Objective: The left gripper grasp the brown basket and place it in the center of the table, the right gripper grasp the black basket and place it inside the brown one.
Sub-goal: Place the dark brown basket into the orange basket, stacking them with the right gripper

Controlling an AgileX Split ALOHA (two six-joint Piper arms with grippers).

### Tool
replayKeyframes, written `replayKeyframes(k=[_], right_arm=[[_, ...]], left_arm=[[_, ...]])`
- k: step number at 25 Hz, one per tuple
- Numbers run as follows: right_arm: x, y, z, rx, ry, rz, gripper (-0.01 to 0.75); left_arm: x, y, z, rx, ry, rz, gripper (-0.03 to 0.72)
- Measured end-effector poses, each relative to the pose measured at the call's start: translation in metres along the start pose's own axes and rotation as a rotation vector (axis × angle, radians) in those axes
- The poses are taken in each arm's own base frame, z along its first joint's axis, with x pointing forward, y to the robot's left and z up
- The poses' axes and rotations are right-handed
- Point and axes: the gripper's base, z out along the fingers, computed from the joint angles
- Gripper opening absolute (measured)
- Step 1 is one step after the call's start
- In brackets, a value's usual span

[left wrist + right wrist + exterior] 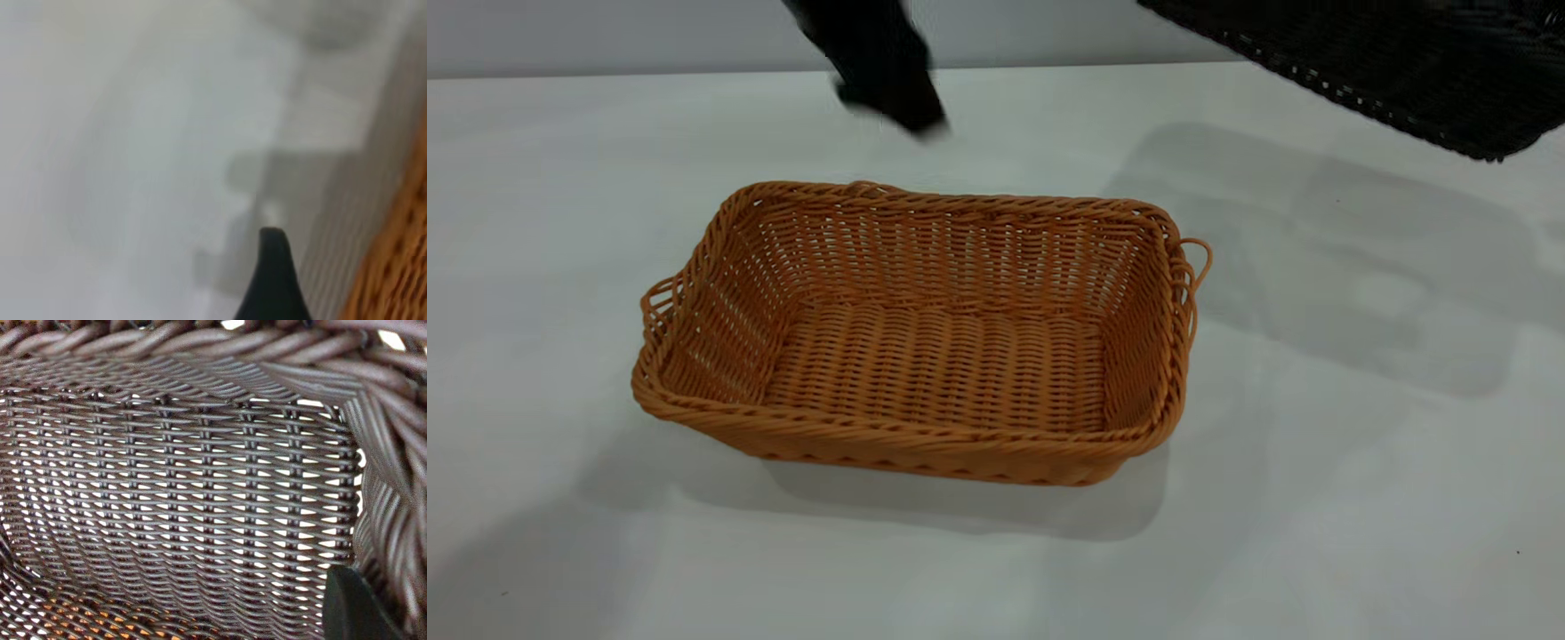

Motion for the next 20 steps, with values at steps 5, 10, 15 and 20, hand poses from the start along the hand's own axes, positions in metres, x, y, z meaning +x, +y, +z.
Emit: replayKeyframes(k=[5,10,15,20], right_arm=[[0.014,0.017,0.016,0.022,0.114,-0.006,0.081],[0.048,0.068,0.056,0.009,0.291,-0.104,0.081],[0.094,0.12,0.089,-0.004,0.445,-0.187,0.081],[0.129,0.151,0.115,0.081,0.442,-0.262,0.081]], left_arm=[[0.038,0.056,-0.054,-0.083,0.009,-0.285,0.509],[0.082,0.091,-0.074,-0.154,0.011,-0.537,0.509],[0.098,0.102,-0.08,-0.185,0.013,-0.6,0.509],[0.098,0.102,-0.08,-0.185,0.009,-0.606,0.509]])
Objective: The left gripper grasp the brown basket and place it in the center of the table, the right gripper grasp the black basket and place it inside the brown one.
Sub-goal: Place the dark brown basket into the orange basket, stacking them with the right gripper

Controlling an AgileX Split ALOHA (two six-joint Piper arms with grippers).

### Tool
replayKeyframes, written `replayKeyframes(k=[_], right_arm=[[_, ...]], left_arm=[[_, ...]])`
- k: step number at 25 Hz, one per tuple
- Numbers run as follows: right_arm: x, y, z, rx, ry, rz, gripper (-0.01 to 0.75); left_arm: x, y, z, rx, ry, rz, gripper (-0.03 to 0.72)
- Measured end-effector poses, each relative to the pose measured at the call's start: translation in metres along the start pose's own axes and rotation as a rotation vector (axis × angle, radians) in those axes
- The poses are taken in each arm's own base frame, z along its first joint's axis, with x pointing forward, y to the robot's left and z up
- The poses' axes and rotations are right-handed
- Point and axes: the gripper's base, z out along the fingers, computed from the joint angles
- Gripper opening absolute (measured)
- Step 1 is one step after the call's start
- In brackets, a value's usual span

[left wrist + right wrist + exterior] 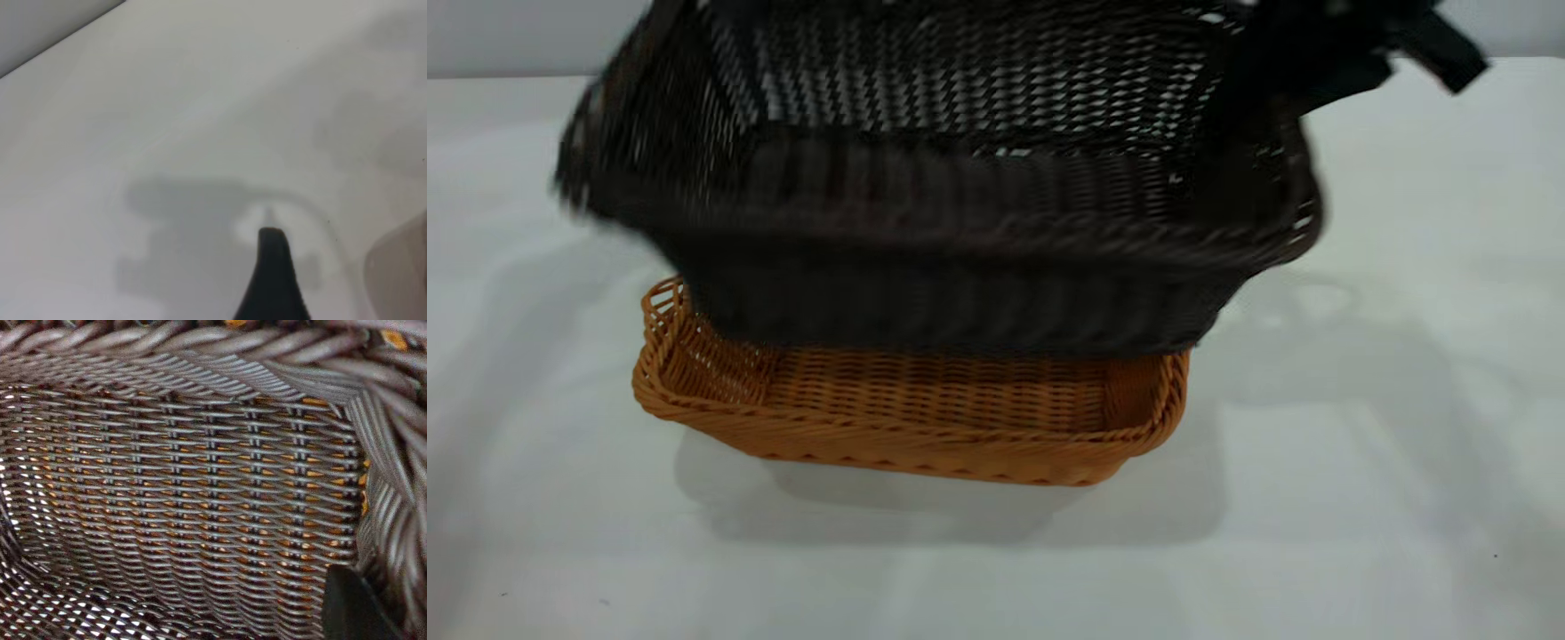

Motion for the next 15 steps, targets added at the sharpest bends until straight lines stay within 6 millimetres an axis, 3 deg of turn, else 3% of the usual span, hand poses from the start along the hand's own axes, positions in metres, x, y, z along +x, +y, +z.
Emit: replayKeyframes(k=[4,9,15], right_arm=[[0.001,0.012,0.019,0.028,-0.051,0.049,0.081],[-0.002,0.004,0.034,0.053,-0.062,0.146,0.081],[0.008,0.017,0.05,0.059,-0.032,0.128,0.081]], left_arm=[[0.0,0.0,0.0,0.001,0.001,0.0,0.509],[0.0,0.0,0.0,0.001,0.001,0.0,0.509],[0.0,0.0,0.0,0.001,0.001,0.001,0.509]])
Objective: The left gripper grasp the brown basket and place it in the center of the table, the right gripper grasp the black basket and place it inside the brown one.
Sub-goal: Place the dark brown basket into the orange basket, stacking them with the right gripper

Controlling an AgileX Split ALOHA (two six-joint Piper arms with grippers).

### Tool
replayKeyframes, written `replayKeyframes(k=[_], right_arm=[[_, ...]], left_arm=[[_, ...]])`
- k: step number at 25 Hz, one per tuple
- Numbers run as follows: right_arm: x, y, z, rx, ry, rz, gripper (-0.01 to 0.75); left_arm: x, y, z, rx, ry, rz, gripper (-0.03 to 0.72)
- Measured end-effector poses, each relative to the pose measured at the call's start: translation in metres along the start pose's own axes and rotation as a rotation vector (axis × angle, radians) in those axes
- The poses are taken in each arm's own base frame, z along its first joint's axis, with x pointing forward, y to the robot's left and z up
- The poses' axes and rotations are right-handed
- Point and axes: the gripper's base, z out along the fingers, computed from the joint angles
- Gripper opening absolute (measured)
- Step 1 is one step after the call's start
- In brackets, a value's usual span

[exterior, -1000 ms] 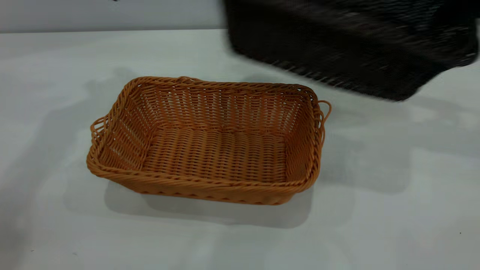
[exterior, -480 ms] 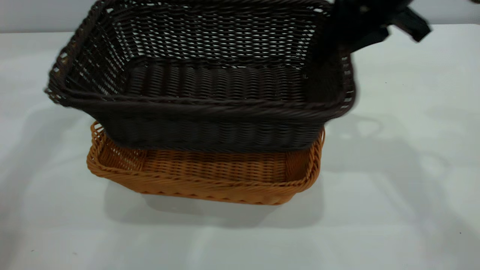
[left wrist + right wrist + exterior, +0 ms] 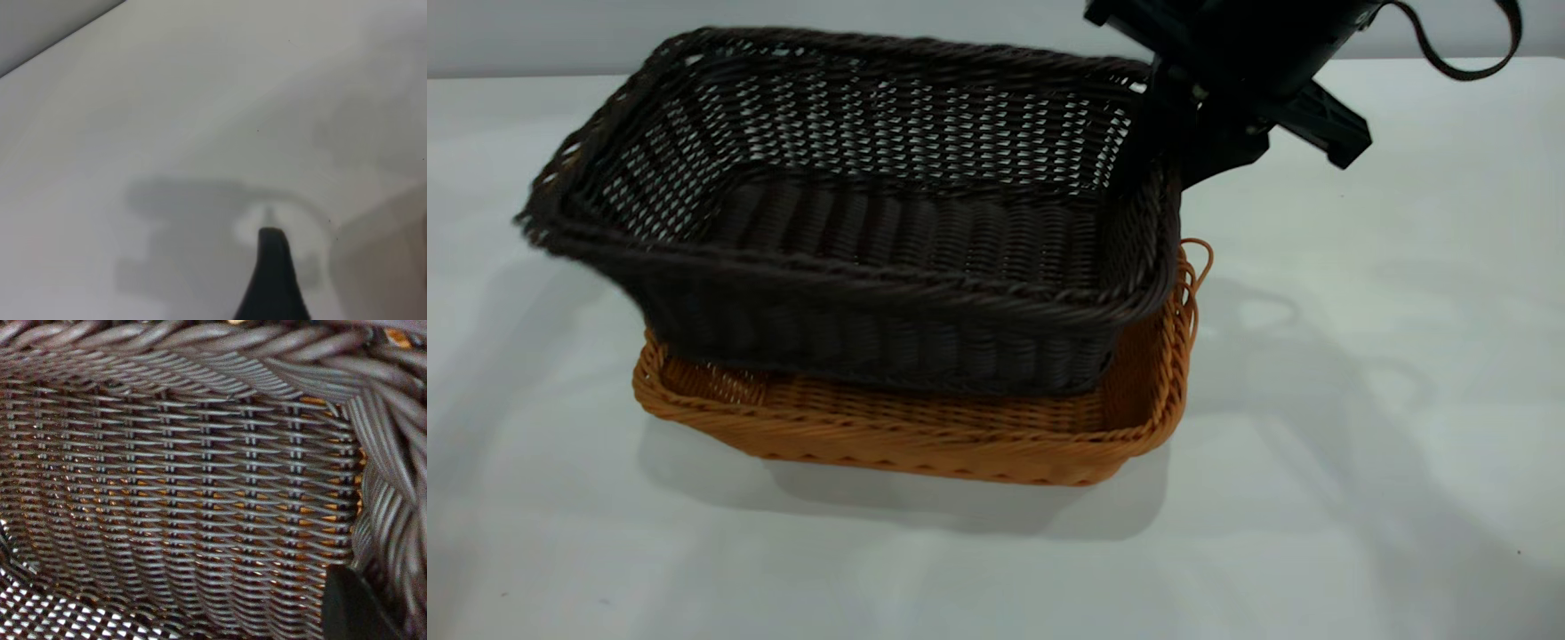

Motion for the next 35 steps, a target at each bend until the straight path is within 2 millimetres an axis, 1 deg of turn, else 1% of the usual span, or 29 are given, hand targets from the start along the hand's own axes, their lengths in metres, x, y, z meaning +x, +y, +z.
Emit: replayKeyframes(k=[6,9,14,18,21,23,25,30,33,35], right_arm=[[0.0,0.001,0.002,0.01,-0.016,-0.002,0.081],[0.001,-0.005,0.009,0.037,-0.001,0.026,0.081],[0.011,-0.022,0.024,0.084,0.044,0.06,0.081],[0.013,-0.024,0.025,0.09,0.049,0.064,0.082],[0.013,-0.024,0.026,0.09,0.047,0.064,0.099],[0.013,-0.024,0.025,0.09,0.049,0.064,0.142],[0.014,-0.024,0.025,0.087,0.057,0.055,0.211],[0.014,-0.023,0.025,0.08,0.073,0.007,0.444],[0.011,-0.017,0.016,0.078,0.053,-0.063,0.543],[0.005,-0.008,0.003,0.084,0.022,-0.132,0.577]], left_arm=[[0.0,0.0,0.0,-0.001,-0.001,0.001,0.509],[0.0,0.0,0.0,-0.001,-0.001,0.001,0.509],[0.0,0.0,0.0,-0.001,-0.001,0.002,0.509],[0.0,0.0,0.0,-0.001,-0.001,0.003,0.509],[0.0,0.0,0.0,-0.001,-0.001,0.003,0.509],[0.0,0.0,0.0,-0.001,-0.001,0.003,0.509],[0.0,0.0,0.0,-0.001,-0.001,0.003,0.509],[0.0,0.0,0.0,-0.001,-0.001,0.003,0.509],[0.0,0.0,-0.001,-0.001,-0.002,0.003,0.509],[-0.003,0.0,-0.005,-0.006,-0.011,0.006,0.509]])
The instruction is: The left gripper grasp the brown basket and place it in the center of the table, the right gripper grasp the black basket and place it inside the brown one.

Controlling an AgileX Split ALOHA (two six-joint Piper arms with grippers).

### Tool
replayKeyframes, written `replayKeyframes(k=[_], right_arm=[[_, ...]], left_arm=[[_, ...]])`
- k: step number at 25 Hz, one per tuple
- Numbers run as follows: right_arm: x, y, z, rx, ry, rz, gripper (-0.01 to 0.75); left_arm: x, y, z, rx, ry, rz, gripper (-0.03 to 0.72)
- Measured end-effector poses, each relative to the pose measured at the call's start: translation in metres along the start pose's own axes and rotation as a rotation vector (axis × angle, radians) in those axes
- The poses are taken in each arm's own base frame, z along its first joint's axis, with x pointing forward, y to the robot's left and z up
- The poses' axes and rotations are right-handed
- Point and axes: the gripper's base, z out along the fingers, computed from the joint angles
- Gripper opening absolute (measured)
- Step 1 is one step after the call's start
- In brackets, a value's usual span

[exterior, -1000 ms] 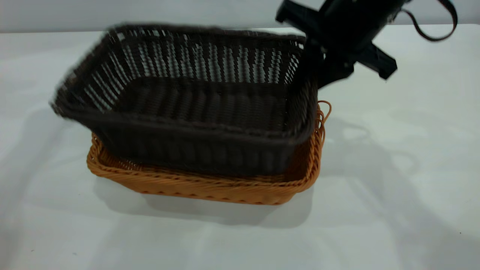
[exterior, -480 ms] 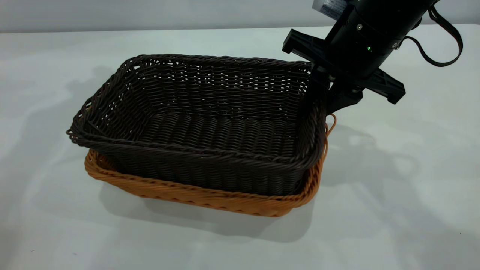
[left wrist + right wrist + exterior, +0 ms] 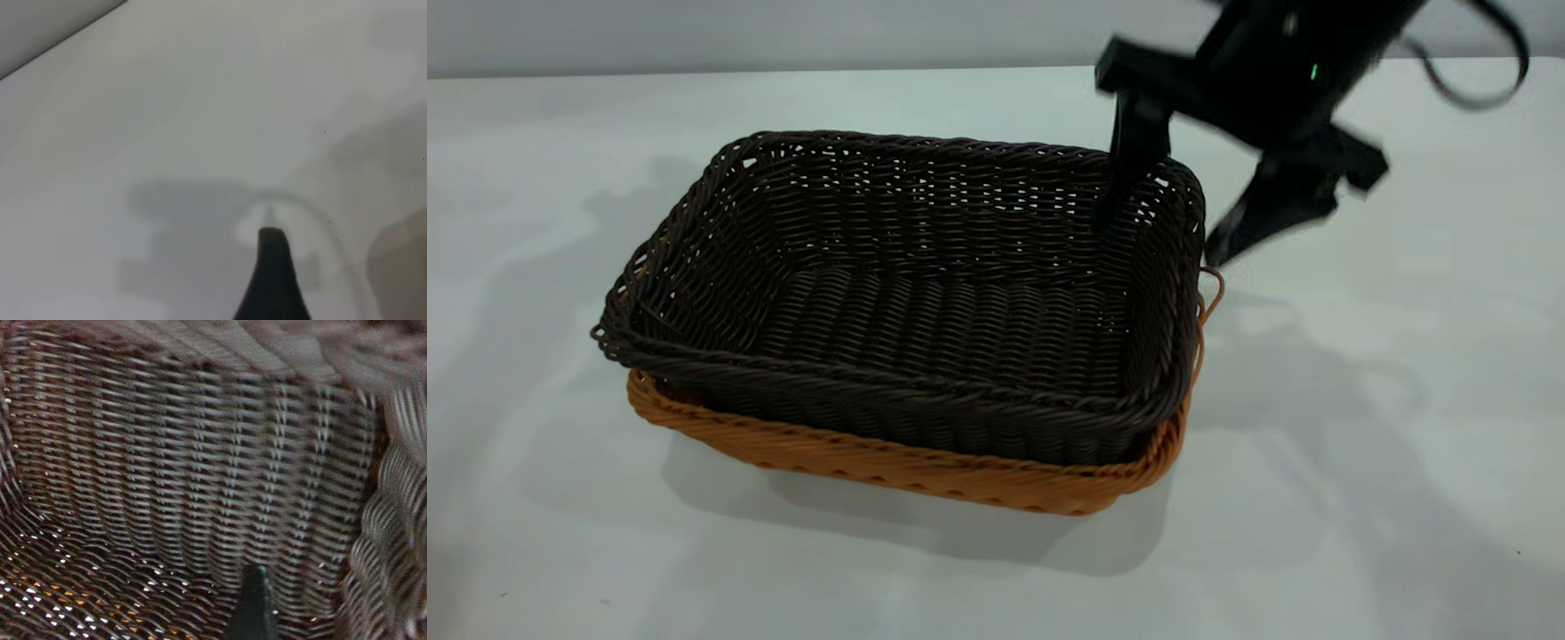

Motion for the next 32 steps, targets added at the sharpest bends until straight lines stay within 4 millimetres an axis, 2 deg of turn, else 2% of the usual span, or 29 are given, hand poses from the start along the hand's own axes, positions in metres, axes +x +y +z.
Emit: replayKeyframes(k=[2,4,7,10,11,14,16,18,20,22,26,28,32], right_arm=[[-0.009,0.005,-0.02,0.018,-0.047,-0.064,0.585],[-0.016,0.009,-0.046,0.041,-0.101,-0.117,0.584],[-0.025,0.019,-0.099,0.108,-0.227,-0.235,0.584],[-0.022,0.036,-0.163,0.159,-0.385,-0.35,0.584],[-0.015,0.043,-0.19,0.162,-0.457,-0.384,0.584],[0.014,0.054,-0.248,0.161,-0.588,-0.451,0.584],[0.044,0.057,-0.284,0.158,-0.633,-0.487,0.584],[0.079,0.056,-0.314,0.156,-0.652,-0.513,0.584],[0.109,0.052,-0.335,0.16,-0.66,-0.535,0.584],[0.147,0.048,-0.362,0.145,-0.74,-0.563,0.584],[0.206,0.03,-0.379,0.121,-0.856,-0.588,0.584],[0.228,0.017,-0.372,0.117,-0.872,-0.591,0.584],[0.243,0.001,-0.344,0.106,-0.813,-0.579,0.584]], left_arm=[[-0.006,0.0,-0.011,-0.01,-0.022,0.007,0.509],[-0.017,0.0,-0.031,-0.03,-0.063,0.018,0.509],[-0.033,-0.002,-0.07,-0.057,-0.136,0.017,0.509],[-0.046,-0.008,-0.111,-0.061,-0.19,0.001,0.509],[-0.049,-0.011,-0.127,-0.059,-0.207,-0.006,0.509],[-0.055,-0.022,-0.173,-0.045,-0.246,-0.021,0.509],[-0.056,-0.031,-0.204,-0.035,-0.274,-0.037,0.509],[-0.055,-0.042,-0.239,-0.023,-0.302,-0.059,0.509],[-0.051,-0.053,-0.269,-0.006,-0.321,-0.085,0.509],[-0.044,-0.065,-0.297,0.017,-0.323,-0.113,0.509],[-0.024,-0.082,-0.339,0.011,-0.275,-0.142,0.509],[-0.013,-0.087,-0.353,-0.016,-0.226,-0.158,0.509],[-0.002,-0.087,-0.371,-0.108,-0.22,-0.215,0.509]])
